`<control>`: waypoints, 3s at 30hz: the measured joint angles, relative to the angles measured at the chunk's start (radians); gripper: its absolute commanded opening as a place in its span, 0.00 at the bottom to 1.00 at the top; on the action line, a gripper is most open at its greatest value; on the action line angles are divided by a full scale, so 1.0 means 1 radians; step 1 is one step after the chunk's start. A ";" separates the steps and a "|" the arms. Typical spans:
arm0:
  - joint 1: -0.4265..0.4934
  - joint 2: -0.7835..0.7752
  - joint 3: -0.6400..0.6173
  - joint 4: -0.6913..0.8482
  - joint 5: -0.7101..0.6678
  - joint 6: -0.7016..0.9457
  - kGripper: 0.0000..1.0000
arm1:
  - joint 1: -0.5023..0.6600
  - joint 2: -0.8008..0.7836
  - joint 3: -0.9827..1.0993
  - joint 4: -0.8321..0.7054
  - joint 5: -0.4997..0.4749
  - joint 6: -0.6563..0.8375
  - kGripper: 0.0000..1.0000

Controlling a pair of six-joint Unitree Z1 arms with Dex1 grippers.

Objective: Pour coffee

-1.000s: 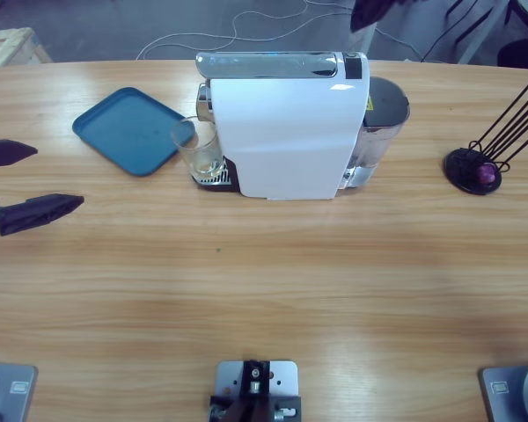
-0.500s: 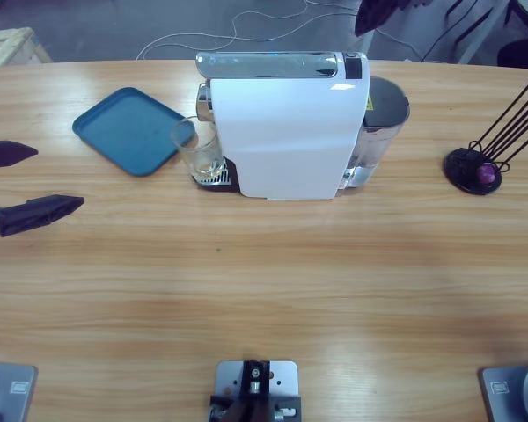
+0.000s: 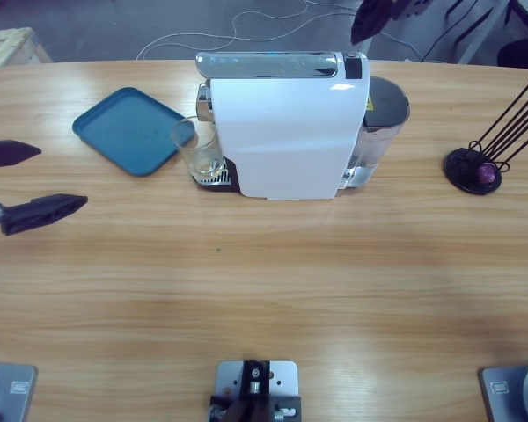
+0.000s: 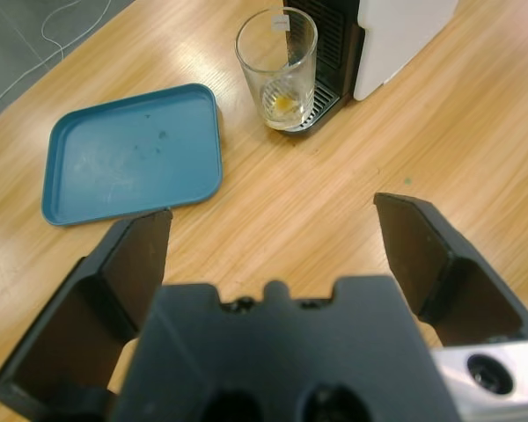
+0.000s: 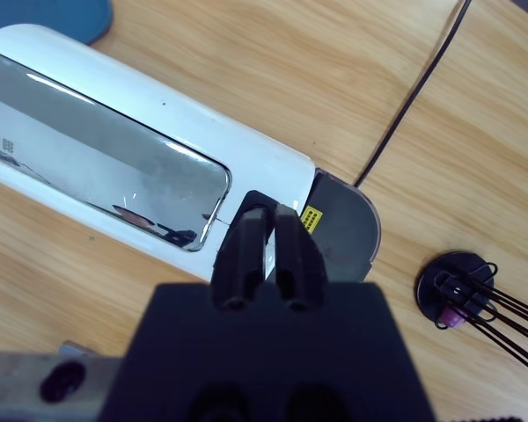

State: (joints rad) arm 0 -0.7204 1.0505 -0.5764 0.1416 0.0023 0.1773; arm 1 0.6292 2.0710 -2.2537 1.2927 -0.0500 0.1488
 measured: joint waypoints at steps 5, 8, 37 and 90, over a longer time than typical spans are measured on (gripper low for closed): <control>0.000 0.000 0.003 0.000 0.000 0.000 1.00 | 0.000 0.015 0.004 0.001 0.000 -0.003 0.00; 0.000 0.000 0.003 0.000 0.000 0.000 1.00 | -0.001 0.021 0.005 0.001 0.000 -0.003 0.00; 0.000 0.044 0.009 -0.035 0.000 0.001 1.00 | 0.023 -0.065 -0.074 0.141 0.008 0.050 1.00; 0.000 0.068 0.008 -0.065 -0.110 0.001 1.00 | 0.049 -0.169 -0.005 0.139 -0.013 0.056 1.00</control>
State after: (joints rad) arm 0 -0.7206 1.1187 -0.5680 0.0764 -0.1076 0.1785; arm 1 0.6786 1.9023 -2.2584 1.4317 -0.0630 0.2053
